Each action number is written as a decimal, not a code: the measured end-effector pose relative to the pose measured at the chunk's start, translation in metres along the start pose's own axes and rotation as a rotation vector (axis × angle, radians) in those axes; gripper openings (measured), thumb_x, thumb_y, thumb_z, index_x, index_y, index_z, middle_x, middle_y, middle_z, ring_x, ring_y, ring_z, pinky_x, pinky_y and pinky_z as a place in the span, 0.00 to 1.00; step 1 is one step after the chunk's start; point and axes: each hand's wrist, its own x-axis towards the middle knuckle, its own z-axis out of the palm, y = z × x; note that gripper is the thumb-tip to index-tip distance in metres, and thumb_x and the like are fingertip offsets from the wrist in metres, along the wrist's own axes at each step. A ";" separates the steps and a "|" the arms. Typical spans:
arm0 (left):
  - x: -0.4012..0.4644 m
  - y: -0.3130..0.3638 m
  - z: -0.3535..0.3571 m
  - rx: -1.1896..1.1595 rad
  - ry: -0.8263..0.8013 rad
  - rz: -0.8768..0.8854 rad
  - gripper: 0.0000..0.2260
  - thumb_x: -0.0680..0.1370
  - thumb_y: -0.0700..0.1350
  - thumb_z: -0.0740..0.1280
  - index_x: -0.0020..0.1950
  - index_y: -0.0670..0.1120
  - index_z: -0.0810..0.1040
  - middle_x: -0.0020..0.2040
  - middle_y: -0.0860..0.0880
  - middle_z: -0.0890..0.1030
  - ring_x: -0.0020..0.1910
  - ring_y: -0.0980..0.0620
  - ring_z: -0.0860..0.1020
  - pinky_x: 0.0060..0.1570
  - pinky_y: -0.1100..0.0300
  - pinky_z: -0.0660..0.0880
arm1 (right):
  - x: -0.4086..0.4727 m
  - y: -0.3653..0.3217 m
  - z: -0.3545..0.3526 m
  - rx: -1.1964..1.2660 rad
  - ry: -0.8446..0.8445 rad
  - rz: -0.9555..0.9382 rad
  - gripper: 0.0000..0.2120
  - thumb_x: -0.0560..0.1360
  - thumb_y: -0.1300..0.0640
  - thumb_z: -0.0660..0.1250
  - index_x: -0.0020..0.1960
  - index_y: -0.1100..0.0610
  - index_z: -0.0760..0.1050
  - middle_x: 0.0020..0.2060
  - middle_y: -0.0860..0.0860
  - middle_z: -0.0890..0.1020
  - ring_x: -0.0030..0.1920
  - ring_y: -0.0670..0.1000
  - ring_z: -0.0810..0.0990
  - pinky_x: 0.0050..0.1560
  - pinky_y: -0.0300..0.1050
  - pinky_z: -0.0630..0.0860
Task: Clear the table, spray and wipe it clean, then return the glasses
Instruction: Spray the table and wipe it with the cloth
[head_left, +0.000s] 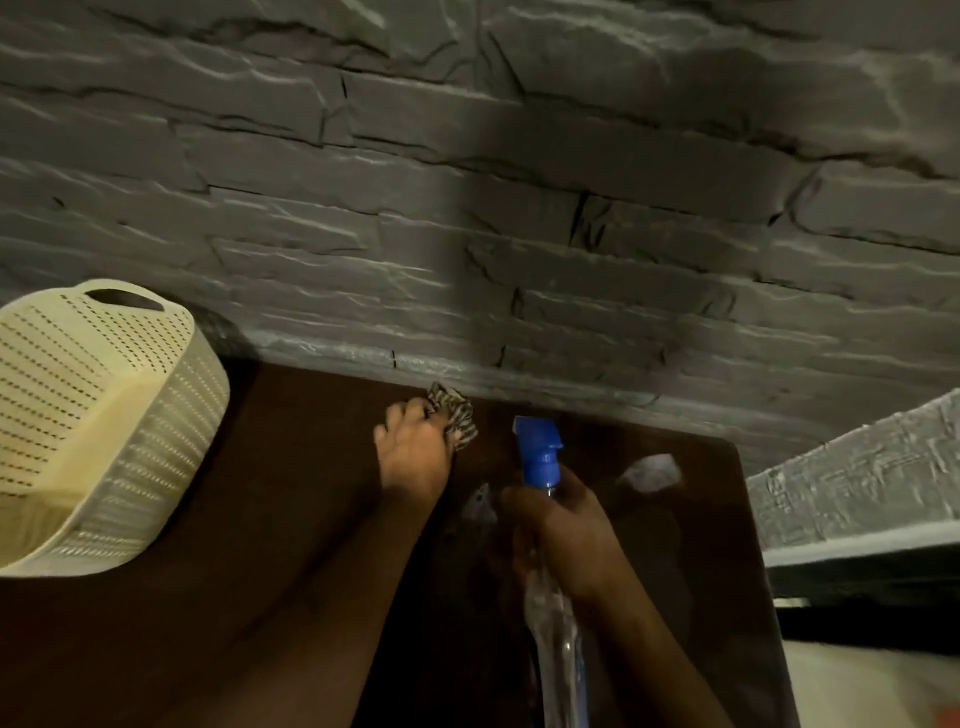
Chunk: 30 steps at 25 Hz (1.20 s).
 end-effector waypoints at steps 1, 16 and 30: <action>0.006 0.000 0.001 0.022 0.042 -0.032 0.15 0.78 0.55 0.62 0.63 0.53 0.76 0.64 0.48 0.74 0.62 0.45 0.67 0.56 0.48 0.66 | -0.002 0.003 0.001 0.002 -0.005 0.014 0.08 0.66 0.61 0.71 0.43 0.60 0.75 0.25 0.54 0.74 0.25 0.52 0.72 0.28 0.44 0.69; -0.022 0.083 0.029 -0.056 0.019 0.079 0.14 0.79 0.55 0.57 0.57 0.50 0.77 0.59 0.48 0.75 0.55 0.48 0.72 0.53 0.54 0.69 | 0.011 0.029 -0.029 0.044 -0.004 0.035 0.09 0.71 0.63 0.69 0.51 0.59 0.76 0.30 0.56 0.76 0.28 0.54 0.74 0.29 0.47 0.72; 0.010 0.046 0.016 -0.082 0.089 -0.128 0.16 0.78 0.58 0.62 0.55 0.48 0.79 0.54 0.45 0.76 0.51 0.45 0.75 0.46 0.52 0.72 | -0.001 0.036 -0.054 -0.016 -0.002 0.032 0.09 0.73 0.62 0.68 0.52 0.60 0.73 0.30 0.59 0.75 0.30 0.59 0.73 0.36 0.54 0.73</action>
